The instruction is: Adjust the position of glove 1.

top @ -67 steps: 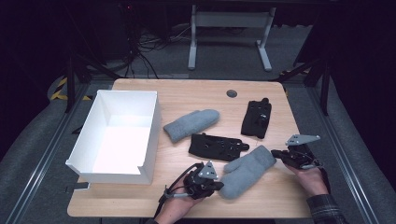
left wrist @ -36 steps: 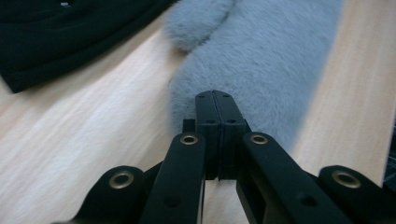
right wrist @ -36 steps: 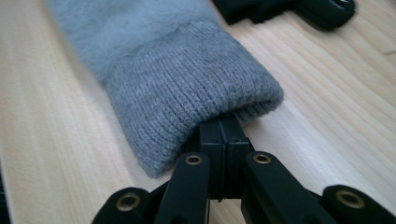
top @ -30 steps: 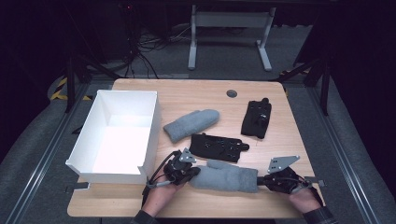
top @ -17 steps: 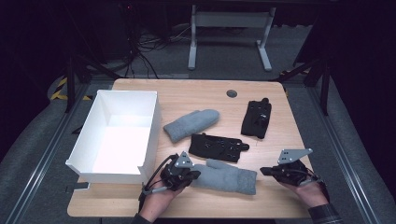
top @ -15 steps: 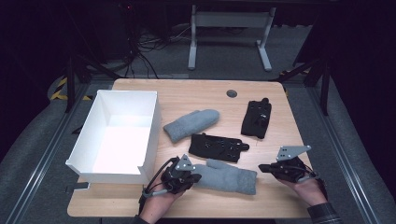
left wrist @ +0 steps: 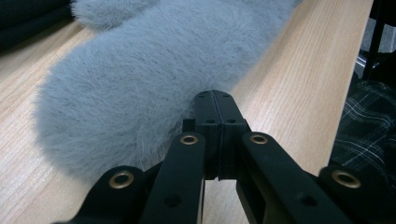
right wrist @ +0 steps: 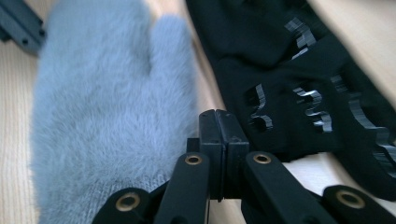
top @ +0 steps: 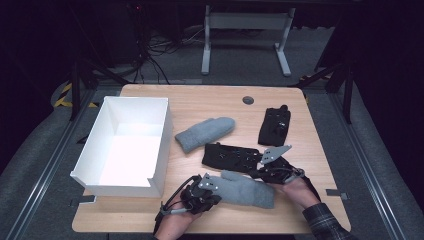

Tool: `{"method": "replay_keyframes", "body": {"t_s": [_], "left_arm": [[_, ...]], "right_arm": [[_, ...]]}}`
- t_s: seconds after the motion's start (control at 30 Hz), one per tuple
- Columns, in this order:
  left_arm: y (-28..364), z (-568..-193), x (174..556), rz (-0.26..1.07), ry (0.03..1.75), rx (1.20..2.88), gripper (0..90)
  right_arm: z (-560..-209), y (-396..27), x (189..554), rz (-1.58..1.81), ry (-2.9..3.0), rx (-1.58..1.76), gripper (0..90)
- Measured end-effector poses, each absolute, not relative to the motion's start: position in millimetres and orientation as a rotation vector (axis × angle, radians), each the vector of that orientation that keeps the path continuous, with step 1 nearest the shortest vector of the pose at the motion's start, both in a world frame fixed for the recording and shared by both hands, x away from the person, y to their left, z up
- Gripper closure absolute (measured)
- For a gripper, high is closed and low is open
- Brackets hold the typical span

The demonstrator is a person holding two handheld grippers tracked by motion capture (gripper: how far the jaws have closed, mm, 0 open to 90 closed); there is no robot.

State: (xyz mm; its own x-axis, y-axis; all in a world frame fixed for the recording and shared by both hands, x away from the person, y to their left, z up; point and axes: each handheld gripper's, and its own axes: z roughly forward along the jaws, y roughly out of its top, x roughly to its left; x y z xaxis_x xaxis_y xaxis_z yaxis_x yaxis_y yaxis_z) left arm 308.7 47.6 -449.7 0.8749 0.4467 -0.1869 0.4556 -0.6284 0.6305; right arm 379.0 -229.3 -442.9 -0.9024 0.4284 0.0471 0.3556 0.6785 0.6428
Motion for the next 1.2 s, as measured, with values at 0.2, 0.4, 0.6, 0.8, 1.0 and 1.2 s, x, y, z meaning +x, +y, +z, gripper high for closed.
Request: {"method": "replay_keyframes", "body": {"t_s": [0.2, 0.4, 0.6, 0.8, 1.0, 1.2], "left_arm": [[48, -450, 311, -0.009, 0.658, 2.344, 90.0], [50, -450, 318, 0.011, 0.686, 2.325, 90.0], [48, -449, 325, 0.016, 0.692, 2.317, 90.0], [46, -448, 332, 0.001, 0.697, 2.313, 90.0], [42, -448, 335, -0.018, 0.693, 2.309, 90.0], [35, -447, 342, -0.026, 0.682, 2.302, 90.0]], "right_arm": [[-446, -224, 373, 1.007, 2.834, 0.607, 90.0], [-448, -220, 360, 1.004, 2.889, 0.535, 90.0], [-449, -213, 346, 1.025, 2.940, 0.462, 90.0], [-449, -206, 336, 1.058, 2.974, 0.407, 90.0], [-448, -194, 328, 1.113, 3.002, 0.322, 90.0], [-448, -181, 322, 1.147, 3.004, 0.258, 90.0]]}}
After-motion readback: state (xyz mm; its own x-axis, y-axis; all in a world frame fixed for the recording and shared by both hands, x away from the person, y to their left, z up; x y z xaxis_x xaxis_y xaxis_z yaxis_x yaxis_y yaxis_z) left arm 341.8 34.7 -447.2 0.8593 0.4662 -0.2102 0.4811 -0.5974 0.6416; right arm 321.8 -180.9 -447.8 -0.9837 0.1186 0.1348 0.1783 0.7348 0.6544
